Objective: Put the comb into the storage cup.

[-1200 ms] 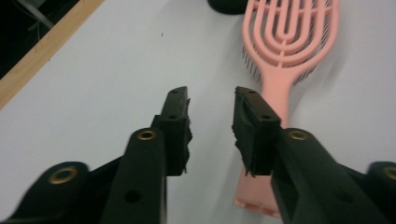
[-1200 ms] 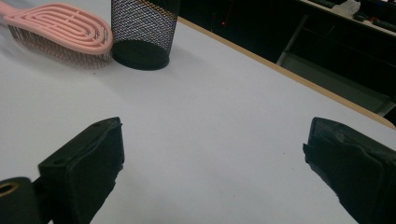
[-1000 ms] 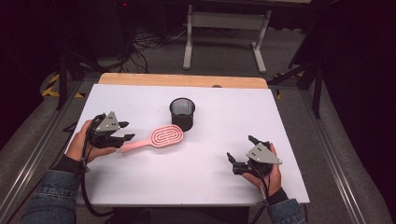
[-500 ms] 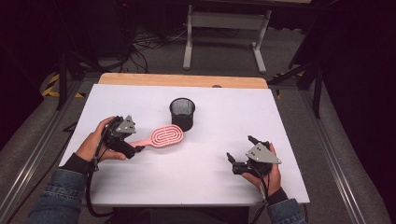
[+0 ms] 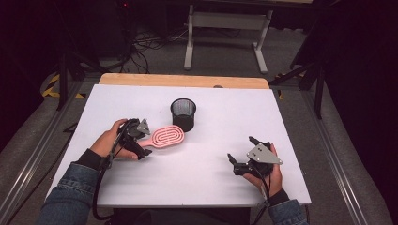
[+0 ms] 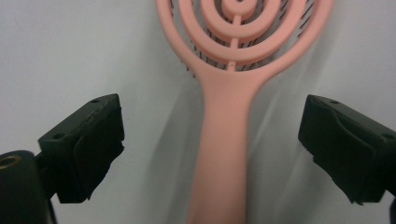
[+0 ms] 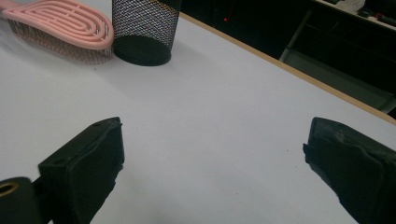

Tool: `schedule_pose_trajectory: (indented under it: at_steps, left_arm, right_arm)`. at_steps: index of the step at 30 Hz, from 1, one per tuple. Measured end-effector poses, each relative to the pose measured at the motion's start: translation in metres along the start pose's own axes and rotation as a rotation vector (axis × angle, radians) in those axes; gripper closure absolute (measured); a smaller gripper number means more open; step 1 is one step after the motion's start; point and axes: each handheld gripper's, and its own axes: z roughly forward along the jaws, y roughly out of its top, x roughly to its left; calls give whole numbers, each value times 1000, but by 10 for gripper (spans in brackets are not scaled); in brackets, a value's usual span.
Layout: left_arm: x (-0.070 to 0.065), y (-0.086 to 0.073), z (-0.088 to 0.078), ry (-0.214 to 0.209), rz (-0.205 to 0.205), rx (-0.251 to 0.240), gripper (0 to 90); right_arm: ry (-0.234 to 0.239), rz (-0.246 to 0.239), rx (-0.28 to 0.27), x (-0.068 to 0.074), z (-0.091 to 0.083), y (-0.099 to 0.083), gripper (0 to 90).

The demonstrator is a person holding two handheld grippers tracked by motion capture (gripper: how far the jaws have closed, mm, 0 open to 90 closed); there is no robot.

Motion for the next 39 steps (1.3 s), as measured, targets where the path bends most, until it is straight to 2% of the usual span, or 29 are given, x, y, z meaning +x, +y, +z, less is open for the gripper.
schedule_pose_trajectory:
  at_steps: [1,3,4,5,6,10,11,17,18,21,26,33,36,39]
  left_arm:
    - [0,0,1,-3,6,8,112]
    - [0,1,2,5,20,12,209]
    - [-1,1,0,-6,37,-5,259]
    - [-1,1,-1,7,44,-13,315]
    - [-1,1,-2,17,43,-17,348]
    - [-1,1,-2,3,51,-17,479]
    - [-2,1,0,2,54,4,501]
    - [0,1,3,-37,39,-12,584]
    - [1,1,2,-51,38,-15,648]
    - [1,-1,3,-70,26,-21,668]
    - [1,-2,3,-68,19,-28,682]
    - [-6,-5,2,-16,35,-52,693]
    - [-10,-9,1,24,36,-66,695]
    - [-12,-11,-1,37,35,-75,697]
  right_arm:
    - [1,0,0,0,0,0,52]
    - [3,-3,2,0,1,0,52]
    - [4,-5,3,0,1,0,52]
    - [6,-6,5,0,1,0,52]
    - [7,-8,7,0,1,0,51]
    - [10,-11,13,1,2,0,52]
    - [13,-12,17,2,2,0,53]
    - [15,-11,18,2,2,0,54]
    - [16,-13,21,2,3,-1,54]
    - [17,-12,22,2,3,-1,55]
    - [18,-12,22,2,2,0,55]
    - [15,-16,17,1,2,0,56]
    - [13,-16,18,1,1,0,56]
    - [14,-21,18,2,1,0,56]
